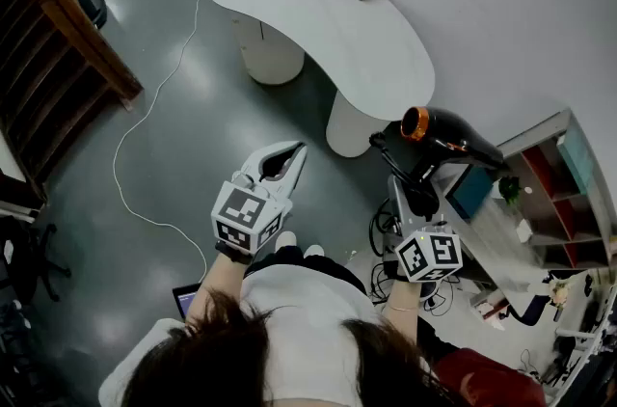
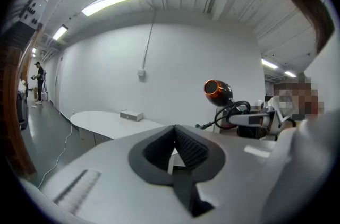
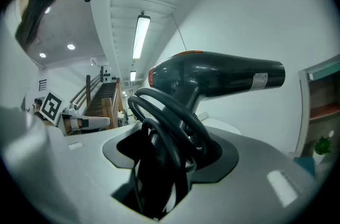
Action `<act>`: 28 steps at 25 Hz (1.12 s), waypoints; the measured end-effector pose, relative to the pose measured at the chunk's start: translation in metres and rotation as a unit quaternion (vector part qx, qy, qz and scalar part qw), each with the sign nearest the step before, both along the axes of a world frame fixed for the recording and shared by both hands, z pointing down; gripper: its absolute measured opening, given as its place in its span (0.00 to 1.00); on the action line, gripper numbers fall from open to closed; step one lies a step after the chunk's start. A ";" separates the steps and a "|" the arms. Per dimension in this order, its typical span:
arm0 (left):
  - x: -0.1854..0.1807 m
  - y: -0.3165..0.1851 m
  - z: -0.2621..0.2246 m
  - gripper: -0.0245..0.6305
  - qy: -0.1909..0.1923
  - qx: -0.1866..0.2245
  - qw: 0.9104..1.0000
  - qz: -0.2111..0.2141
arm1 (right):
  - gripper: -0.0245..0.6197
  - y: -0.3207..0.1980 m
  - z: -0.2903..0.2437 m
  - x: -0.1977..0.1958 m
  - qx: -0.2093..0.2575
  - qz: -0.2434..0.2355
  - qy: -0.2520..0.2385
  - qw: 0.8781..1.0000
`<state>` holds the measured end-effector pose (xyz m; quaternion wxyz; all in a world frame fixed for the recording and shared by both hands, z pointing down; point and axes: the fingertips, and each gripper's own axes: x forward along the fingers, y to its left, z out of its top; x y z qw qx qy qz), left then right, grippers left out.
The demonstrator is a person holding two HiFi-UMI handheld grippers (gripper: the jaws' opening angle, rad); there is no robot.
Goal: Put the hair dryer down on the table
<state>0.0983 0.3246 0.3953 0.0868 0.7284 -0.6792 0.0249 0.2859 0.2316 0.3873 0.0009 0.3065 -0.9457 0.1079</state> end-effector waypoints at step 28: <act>-0.142 -0.080 0.008 0.12 -0.003 0.004 0.999 -0.033 | 0.42 -0.092 -0.013 -0.142 -0.005 -0.026 -0.015 1.000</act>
